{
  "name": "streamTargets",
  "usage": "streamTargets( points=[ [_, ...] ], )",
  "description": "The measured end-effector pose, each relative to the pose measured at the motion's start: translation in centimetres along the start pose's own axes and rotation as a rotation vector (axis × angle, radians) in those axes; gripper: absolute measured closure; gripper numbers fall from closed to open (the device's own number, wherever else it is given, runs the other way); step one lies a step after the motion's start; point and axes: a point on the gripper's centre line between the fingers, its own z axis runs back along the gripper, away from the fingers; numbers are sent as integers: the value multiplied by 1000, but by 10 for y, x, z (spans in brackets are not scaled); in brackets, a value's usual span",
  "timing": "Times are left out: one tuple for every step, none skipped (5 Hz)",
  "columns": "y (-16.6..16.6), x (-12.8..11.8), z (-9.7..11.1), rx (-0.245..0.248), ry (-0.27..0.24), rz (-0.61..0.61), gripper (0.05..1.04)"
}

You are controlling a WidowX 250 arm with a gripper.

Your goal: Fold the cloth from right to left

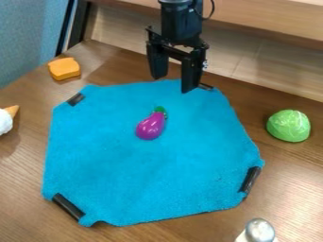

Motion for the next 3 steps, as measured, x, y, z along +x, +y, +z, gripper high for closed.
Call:
streamTargets(
  points=[
    [-1,-1,-14,-13,30,12,84],
    [-25,2,-30,-22,16,-24,84],
    [-50,4,-40,-20,1,-45,84]
  ],
)
